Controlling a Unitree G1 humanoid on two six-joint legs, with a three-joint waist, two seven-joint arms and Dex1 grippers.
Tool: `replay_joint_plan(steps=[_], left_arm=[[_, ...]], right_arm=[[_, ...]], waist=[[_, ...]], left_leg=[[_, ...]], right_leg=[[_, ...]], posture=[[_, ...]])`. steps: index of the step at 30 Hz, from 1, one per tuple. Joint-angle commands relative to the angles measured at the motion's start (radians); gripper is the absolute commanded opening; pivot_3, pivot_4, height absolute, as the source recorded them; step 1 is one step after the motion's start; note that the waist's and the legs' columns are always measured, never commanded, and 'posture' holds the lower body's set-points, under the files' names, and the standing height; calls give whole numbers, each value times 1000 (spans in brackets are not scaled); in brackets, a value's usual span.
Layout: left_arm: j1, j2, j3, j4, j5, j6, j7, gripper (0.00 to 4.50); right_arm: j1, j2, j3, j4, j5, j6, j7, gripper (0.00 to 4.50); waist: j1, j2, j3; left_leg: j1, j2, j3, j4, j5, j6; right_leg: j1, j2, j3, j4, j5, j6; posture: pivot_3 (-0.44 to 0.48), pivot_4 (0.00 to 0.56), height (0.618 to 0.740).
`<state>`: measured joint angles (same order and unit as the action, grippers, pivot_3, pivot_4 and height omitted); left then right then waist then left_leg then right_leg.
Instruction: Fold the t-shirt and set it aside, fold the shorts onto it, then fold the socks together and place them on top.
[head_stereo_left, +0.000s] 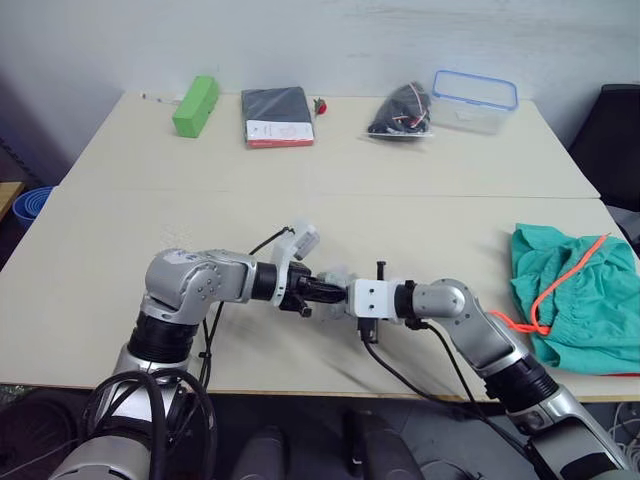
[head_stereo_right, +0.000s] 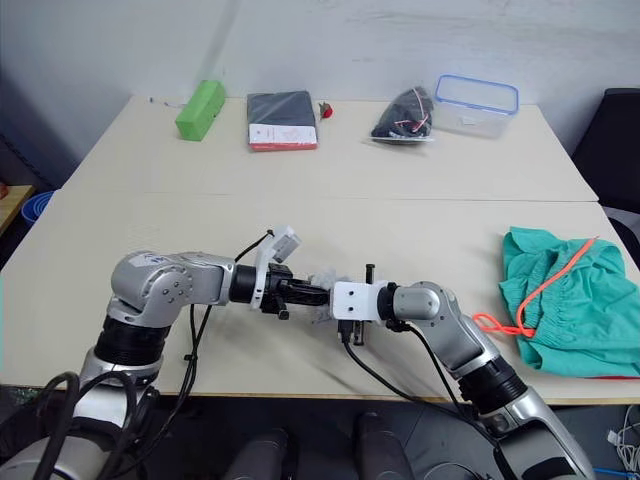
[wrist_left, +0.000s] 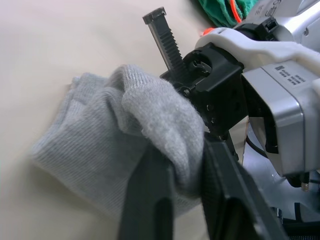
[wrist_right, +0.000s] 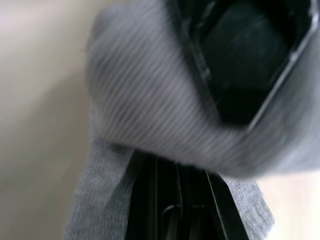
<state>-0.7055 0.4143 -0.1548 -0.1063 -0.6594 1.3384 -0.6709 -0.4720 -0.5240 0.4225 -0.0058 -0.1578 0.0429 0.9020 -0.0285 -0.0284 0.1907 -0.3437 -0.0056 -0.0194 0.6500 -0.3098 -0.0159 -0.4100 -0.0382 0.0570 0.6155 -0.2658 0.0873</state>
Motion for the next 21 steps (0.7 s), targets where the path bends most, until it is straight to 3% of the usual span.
replay_joint_plan(steps=[1,5,9,16,21], left_arm=[[-25,21,-11,-5,5,-45,-39,1980],[12,41,19,-31,-27,-136,-119,3224],[97,83,33,-30,-8,-282,-215,3224],[155,103,61,-4,12,-422,-271,3224],[155,119,74,15,29,-474,-297,2064]], right_arm=[[36,-34,-8,15,-26,34,6,0],[46,-37,-9,6,-25,40,3,0],[44,-36,-10,5,-25,47,5,0],[38,-47,-12,12,-26,44,17,0],[33,-52,-15,14,-25,44,24,0]], waist=[[0,0,0],[0,0,0],[0,0,0],[2,0,0],[1,0,0]], left_leg=[[0,0,0,0,0,0],[-1,0,-1,0,0,0],[-2,0,-1,-1,0,1],[-3,0,-3,-1,0,2],[-4,0,-4,-1,0,2]], right_leg=[[0,0,0,0,0,0],[0,0,0,-2,0,0],[0,-1,0,-4,0,0],[0,-2,0,-5,-1,-1],[-1,-2,0,-5,-1,-1]], posture=[[0,150,740],[0,150,740],[0,150,740],[0,150,740],[0,150,740]])
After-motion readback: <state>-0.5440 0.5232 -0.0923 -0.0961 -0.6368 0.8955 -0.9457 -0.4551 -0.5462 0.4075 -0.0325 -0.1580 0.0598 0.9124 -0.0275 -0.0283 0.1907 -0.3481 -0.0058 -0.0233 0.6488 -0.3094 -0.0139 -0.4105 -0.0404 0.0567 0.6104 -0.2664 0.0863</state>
